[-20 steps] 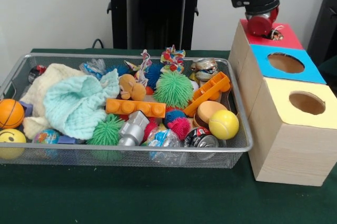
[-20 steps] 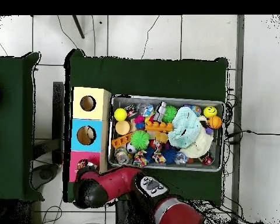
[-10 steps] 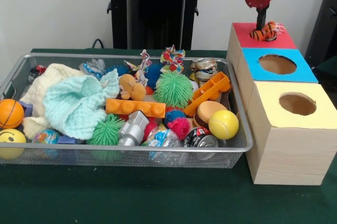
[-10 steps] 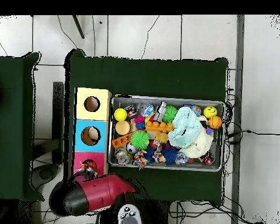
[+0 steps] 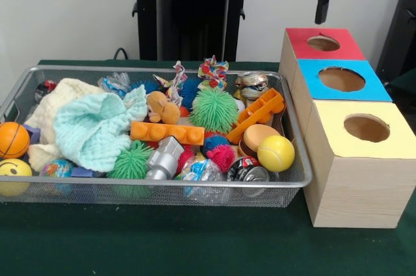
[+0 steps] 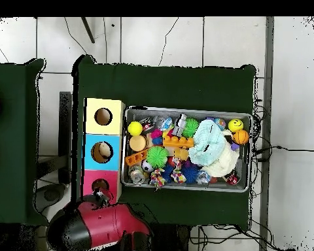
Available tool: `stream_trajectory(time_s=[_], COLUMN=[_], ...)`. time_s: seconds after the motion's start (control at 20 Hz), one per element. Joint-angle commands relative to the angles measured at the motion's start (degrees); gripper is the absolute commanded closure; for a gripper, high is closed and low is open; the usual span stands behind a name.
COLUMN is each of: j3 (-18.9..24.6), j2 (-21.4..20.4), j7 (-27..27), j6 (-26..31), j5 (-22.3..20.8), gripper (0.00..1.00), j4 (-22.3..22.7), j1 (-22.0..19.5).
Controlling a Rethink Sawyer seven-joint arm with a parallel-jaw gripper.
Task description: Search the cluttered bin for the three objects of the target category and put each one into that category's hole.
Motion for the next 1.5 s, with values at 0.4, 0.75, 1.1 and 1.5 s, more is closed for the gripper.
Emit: stream_trajectory(time_s=[0.4,0.75,1.1,1.5], j3=[0.77,2.57,4.17,7.46], j2=[-2.22,-1.38,0.29,3.97], j7=[14.46,9.83,6.13,0.66], j6=[3.27,2.89,3.80,4.19], j5=[7.08,6.21,3.62,0.24], gripper=[1.00,1.00,1.00,1.00], j4=[-3.37,-2.38,-5.46,-10.25], j1=[-3.80,-10.89,-15.79,-22.59])
